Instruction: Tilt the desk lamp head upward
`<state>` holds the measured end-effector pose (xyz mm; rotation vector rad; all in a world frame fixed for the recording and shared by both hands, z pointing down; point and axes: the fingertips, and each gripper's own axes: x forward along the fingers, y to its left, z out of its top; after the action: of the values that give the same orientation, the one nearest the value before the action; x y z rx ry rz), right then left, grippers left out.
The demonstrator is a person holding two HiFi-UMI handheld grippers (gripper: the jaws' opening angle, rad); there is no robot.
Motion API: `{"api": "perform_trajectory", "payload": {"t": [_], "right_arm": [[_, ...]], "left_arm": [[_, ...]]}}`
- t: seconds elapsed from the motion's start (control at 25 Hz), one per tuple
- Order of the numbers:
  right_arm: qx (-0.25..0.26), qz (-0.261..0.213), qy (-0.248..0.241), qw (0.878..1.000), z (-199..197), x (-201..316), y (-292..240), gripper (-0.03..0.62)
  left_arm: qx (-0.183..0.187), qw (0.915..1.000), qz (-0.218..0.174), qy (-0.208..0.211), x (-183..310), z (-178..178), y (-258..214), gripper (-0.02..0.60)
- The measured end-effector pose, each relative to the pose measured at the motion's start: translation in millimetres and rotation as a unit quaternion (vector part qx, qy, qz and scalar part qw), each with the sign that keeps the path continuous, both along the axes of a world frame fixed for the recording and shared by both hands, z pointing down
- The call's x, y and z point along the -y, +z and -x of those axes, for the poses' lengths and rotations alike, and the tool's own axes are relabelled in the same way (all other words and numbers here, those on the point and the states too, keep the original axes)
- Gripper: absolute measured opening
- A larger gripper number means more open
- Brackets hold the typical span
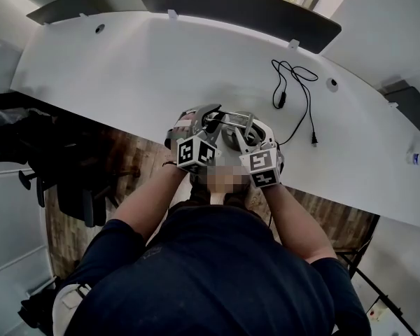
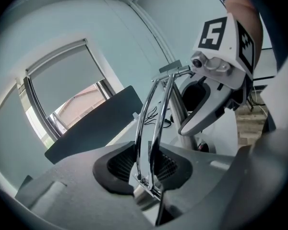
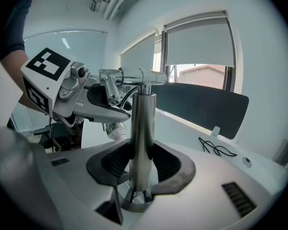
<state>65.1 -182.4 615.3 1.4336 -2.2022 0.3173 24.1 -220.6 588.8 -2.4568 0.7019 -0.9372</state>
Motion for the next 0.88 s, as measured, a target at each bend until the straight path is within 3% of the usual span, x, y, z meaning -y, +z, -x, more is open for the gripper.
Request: {"api": "perform_trajectory", "payload": {"t": [0.2,0.44,0.88], "right_arm": [[0.009,0.011,0.003,1.0,-0.3,-0.5,1.6,0.153],[0.016,0.019,0.01,1.0,-0.4,-1.0,1.7,0.153],[0.001,0.029,0.008,1.0,0.2,-1.7,-0.7,0.152]], "left_arm": [[0.025,0.9996,-0.013,0.0,1.5,4.4,-6.9,0.089],[0.074,0.9954,-0.06,0.011,2.2,11.6,-27.9,0.092],[0.181,0.9644,-0.179,0.073,-5.2,7.1,-83.2,0.092]]}}
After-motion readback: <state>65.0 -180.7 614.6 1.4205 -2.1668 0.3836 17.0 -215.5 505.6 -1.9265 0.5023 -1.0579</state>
